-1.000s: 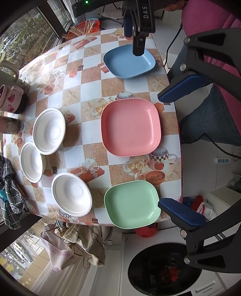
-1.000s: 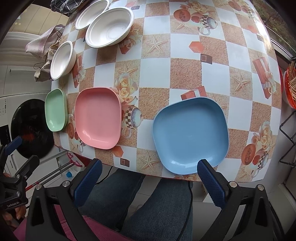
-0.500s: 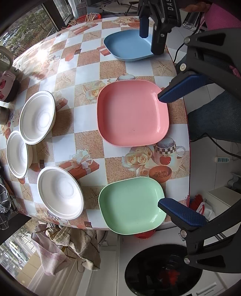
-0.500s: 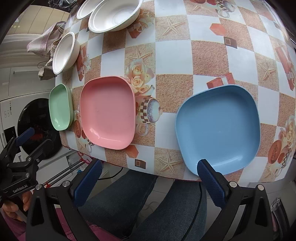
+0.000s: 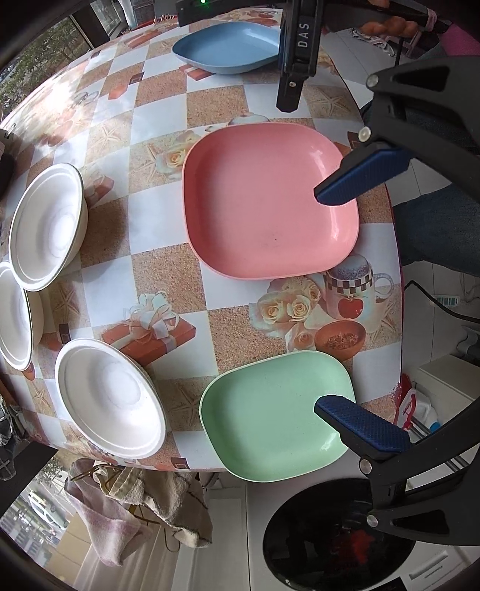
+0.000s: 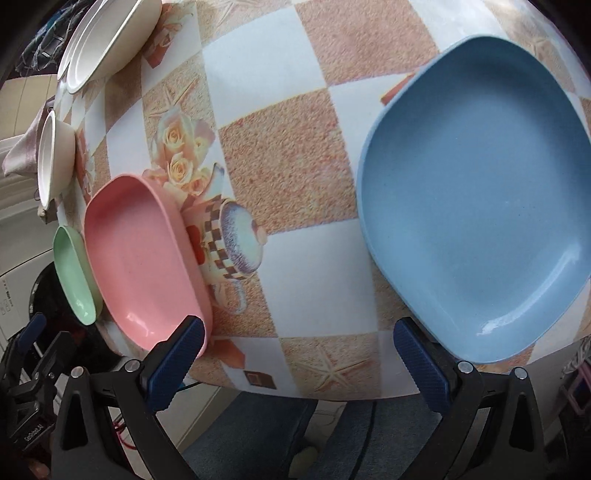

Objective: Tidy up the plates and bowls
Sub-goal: 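Position both open grippers side by side at the pink plate's rim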

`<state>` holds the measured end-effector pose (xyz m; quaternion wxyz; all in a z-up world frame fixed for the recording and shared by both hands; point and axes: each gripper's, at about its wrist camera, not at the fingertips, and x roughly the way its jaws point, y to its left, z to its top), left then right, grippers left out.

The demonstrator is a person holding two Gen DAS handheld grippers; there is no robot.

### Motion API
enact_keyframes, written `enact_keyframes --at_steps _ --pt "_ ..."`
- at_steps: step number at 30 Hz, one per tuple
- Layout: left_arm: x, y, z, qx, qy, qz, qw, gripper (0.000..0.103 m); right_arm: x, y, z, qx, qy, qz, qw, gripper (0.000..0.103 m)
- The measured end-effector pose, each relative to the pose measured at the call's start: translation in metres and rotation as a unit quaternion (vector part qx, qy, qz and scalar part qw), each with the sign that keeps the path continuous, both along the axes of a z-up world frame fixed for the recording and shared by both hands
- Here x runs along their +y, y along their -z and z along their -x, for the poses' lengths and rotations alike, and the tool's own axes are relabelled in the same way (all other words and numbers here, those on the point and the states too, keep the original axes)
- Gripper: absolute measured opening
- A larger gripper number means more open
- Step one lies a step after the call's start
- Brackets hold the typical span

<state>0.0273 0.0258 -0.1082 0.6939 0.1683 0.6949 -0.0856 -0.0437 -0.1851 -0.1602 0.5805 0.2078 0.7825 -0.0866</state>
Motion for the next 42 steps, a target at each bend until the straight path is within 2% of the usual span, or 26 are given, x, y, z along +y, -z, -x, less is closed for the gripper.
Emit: enact_keyframes --at_steps 6,11,14,21,25,28,31,34,37,42 --pt "-0.019 0.027 -0.012 0.004 0.021 -0.003 0.9998 0.103 0.036 -0.002 -0.03 -0.013 -0.054 0.014 0.998 0.103" --pt "-0.03 0.048 -0.017 0.018 0.025 -0.003 0.9995 0.103 0.063 0.003 -0.033 0.007 -0.112 0.063 0.992 0.103" --pt "-0.034 0.058 -0.016 0.031 0.02 0.008 0.9993 0.103 0.051 0.001 -0.023 0.01 -0.087 0.054 0.995 0.103" --pt "-0.046 0.077 -0.014 0.047 0.014 0.015 0.9987 0.103 0.027 -0.011 -0.016 0.012 -0.065 0.07 0.995 0.103" --pt "-0.059 0.08 -0.008 0.034 0.018 0.008 0.9992 0.103 0.01 -0.018 -0.01 0.021 -0.053 0.086 0.995 0.103" --pt "-0.052 0.084 -0.001 0.044 -0.018 0.003 0.9988 0.103 0.013 -0.022 -0.011 0.018 -0.07 0.068 0.995 0.103" --pt "-0.042 0.088 0.005 0.059 -0.055 0.01 0.9967 0.103 0.037 -0.031 -0.008 0.003 -0.114 0.06 0.992 0.103" --pt "-0.04 0.098 0.012 0.067 -0.064 0.008 0.9957 0.103 0.067 -0.032 -0.022 -0.004 -0.156 0.051 0.986 0.103" --pt "-0.041 0.109 0.013 0.066 -0.066 -0.004 0.9956 0.103 0.089 -0.033 -0.027 0.001 -0.199 0.075 0.977 0.103" --pt "-0.028 0.121 0.019 0.065 -0.085 0.014 0.9942 0.103 0.12 -0.035 -0.033 0.011 -0.205 0.08 0.975 0.103"
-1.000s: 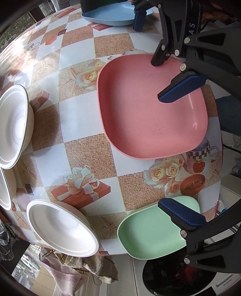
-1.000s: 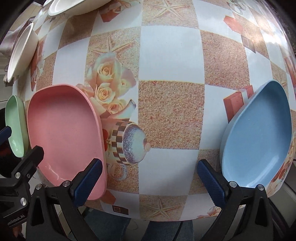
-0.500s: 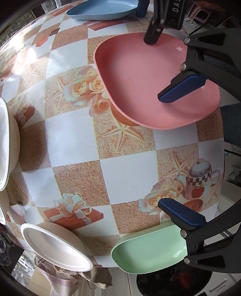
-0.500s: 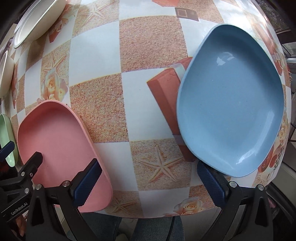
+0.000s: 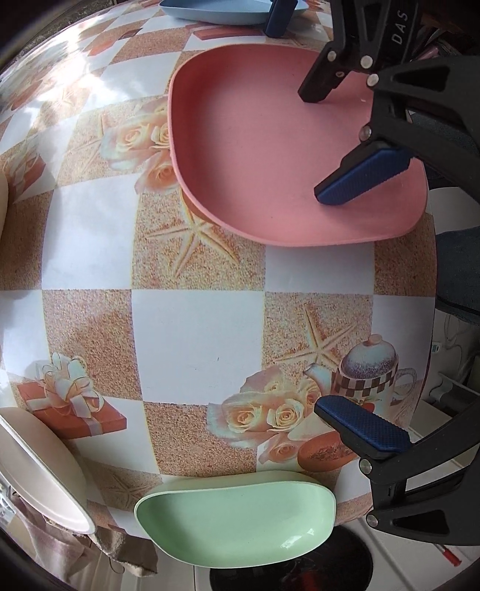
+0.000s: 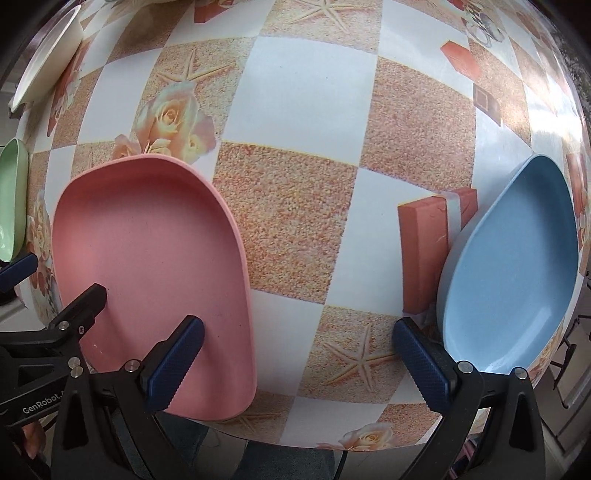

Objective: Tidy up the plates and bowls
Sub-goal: 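Position both open grippers side by side at the pink plate's rim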

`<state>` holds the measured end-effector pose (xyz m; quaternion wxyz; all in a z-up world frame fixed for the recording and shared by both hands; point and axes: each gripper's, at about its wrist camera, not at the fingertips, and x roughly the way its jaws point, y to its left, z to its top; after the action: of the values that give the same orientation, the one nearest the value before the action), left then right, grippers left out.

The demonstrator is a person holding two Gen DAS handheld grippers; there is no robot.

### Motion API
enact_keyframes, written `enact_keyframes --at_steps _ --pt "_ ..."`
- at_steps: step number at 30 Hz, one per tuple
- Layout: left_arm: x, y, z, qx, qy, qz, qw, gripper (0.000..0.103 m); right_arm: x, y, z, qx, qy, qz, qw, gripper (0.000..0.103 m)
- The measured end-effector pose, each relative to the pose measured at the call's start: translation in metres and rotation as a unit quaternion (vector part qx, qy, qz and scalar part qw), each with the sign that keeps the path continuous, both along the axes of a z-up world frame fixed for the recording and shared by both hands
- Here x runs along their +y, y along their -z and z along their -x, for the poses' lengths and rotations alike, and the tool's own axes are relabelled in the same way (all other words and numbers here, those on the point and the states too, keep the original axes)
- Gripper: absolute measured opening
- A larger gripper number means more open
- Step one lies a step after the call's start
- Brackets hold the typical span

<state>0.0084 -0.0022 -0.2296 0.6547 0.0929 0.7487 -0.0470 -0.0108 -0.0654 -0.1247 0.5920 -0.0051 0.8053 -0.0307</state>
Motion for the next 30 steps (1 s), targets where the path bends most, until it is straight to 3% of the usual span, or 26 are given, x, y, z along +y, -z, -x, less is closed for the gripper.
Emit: enact_keyframes --at_steps 9,12,17,20,30 --pt "0.024 0.021 -0.001 0.037 -0.055 0.039 0.997 0.103 -0.001 -0.003 0.009 0.02 0.001 -0.001 1.0 0.103" --pt "0.027 0.026 -0.003 0.039 -0.052 0.037 0.9973 0.103 -0.005 0.005 0.001 0.013 0.0 -0.001 1.0 0.103" --pt "0.038 0.029 -0.004 0.042 -0.052 0.038 0.997 0.103 0.0 -0.007 0.002 0.008 0.0 -0.002 1.0 0.103" --pt "0.03 0.013 0.006 0.052 -0.052 0.038 0.9966 0.103 0.001 -0.009 0.002 0.01 0.001 -0.003 1.0 0.103" --pt "0.031 0.005 0.009 0.042 -0.052 0.039 0.997 0.103 -0.018 0.003 -0.003 0.013 0.001 -0.005 1.0 0.103"
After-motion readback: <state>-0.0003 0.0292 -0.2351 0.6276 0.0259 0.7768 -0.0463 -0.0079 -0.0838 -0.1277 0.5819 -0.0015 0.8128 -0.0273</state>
